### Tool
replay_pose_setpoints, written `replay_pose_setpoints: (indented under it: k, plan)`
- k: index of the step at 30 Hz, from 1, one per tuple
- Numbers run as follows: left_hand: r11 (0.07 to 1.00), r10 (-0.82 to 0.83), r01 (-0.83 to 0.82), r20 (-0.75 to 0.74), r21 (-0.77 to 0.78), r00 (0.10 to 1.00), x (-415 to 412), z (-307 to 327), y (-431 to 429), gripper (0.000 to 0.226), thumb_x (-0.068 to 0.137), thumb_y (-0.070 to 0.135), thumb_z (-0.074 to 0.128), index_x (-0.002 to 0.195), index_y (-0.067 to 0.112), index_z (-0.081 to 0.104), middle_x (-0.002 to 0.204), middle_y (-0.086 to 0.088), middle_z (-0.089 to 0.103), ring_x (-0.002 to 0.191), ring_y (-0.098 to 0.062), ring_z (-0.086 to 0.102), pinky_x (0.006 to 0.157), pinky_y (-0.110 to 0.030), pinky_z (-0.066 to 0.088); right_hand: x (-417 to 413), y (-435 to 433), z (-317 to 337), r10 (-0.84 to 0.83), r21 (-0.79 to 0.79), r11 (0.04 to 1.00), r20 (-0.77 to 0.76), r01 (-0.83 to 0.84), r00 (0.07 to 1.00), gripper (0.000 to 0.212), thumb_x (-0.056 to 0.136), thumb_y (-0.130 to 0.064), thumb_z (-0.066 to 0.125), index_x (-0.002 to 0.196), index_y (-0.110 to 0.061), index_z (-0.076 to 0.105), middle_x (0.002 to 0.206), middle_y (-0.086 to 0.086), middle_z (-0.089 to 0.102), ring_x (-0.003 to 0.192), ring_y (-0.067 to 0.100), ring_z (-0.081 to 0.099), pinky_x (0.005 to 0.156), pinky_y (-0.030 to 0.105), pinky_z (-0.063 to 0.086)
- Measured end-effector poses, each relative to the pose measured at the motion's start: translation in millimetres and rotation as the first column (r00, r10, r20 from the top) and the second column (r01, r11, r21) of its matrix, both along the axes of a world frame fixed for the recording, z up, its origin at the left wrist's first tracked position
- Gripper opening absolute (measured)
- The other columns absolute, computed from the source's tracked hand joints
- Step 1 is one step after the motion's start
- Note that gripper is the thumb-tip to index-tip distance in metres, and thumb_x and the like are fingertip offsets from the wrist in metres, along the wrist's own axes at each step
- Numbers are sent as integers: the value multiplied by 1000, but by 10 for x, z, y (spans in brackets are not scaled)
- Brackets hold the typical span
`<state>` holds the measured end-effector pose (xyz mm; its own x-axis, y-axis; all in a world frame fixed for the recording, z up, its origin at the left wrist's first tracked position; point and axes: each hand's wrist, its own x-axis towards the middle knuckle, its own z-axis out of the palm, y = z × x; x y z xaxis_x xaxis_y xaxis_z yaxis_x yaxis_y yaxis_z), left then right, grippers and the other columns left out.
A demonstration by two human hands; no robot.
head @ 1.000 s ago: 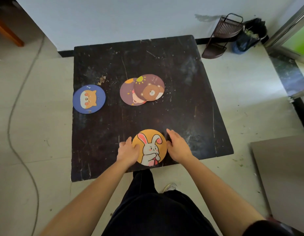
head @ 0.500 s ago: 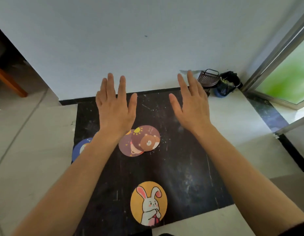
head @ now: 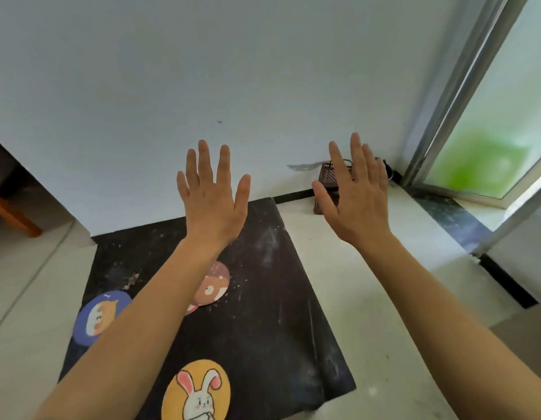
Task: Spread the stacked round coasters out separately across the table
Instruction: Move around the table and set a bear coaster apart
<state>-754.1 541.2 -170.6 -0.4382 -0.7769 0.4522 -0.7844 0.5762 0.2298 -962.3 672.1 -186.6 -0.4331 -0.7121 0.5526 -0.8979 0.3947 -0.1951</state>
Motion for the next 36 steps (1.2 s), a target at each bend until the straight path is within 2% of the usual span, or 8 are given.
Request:
replay_pose_setpoints:
  k: [5, 9, 17, 22, 27, 31, 36]
  plan:
    - [1000, -16, 17, -69, 23, 998, -913, 40, 965, 67, 98, 59, 14, 156, 26, 4, 165, -9, -7, 150, -28, -10, 119, -54, 0, -895, 923, 42, -3, -18, 1000, 20, 3, 1000, 69, 98, -60, 33, 158, -30, 15, 167, 9, 3, 152, 30, 7, 122, 50, 9]
    - [997, -72, 72, 0, 39, 997, -1576, 34, 1486, 68, 98, 59, 15, 156, 25, 4, 165, -9, -8, 150, -29, -10, 119, -55, 1, -1514, 1420, 65, -20, -3, 1000, 70, 21, 997, 69, 98, -59, 34, 158, -29, 16, 167, 10, 3, 152, 31, 8, 122, 51, 9]
    - [995, -89, 87, 32, 50, 996, -2493, -61, 1501, 68, 99, 58, 18, 156, 25, 3, 165, -9, -8, 150, -28, -10, 119, -54, 2, -2358, 1400, 52, 13, -33, 999, 105, -10, 994, 70, 98, -58, 37, 157, -27, 17, 166, 11, 6, 151, 32, 11, 121, 52, 12]
    - [992, -63, 63, -2, 113, 998, -3097, -326, 1114, 67, 99, 57, 18, 156, 24, 4, 165, -9, -7, 150, -29, -7, 119, -56, 6, -3008, 1000, -115, 26, 35, 999, 66, -29, 998, 70, 97, -59, 37, 157, -29, 16, 166, 11, 7, 151, 32, 13, 121, 52, 13]
    - [983, -21, 16, 24, 184, 999, -3609, -449, 379, 67, 100, 55, 20, 156, 21, 5, 164, -12, -7, 150, -30, -6, 118, -57, 8, -3591, 162, -121, 66, 143, 987, 51, -73, 997, 71, 97, -60, 36, 158, -30, 12, 167, 10, 4, 151, 33, 11, 120, 50, 9]
    - [987, 36, -39, 23, 159, 999, -3745, -332, -258, 68, 99, 57, 16, 155, 21, 5, 165, -12, -5, 150, -30, -4, 119, -57, 6, -3862, -553, -27, 122, 180, 975, 49, -129, 991, 73, 97, -61, 34, 158, -31, 8, 167, 10, 1, 152, 33, 9, 121, 51, 9]
    - [974, 203, -206, 39, 97, 978, -3631, -192, -911, 68, 99, 59, 16, 155, 23, 7, 165, -11, -2, 151, -30, -2, 119, -56, 7, -3931, -1557, 54, 268, 192, 942, 55, -273, 962, 73, 97, -63, 30, 158, -33, 1, 167, 9, -4, 152, 33, 5, 122, 51, 7]
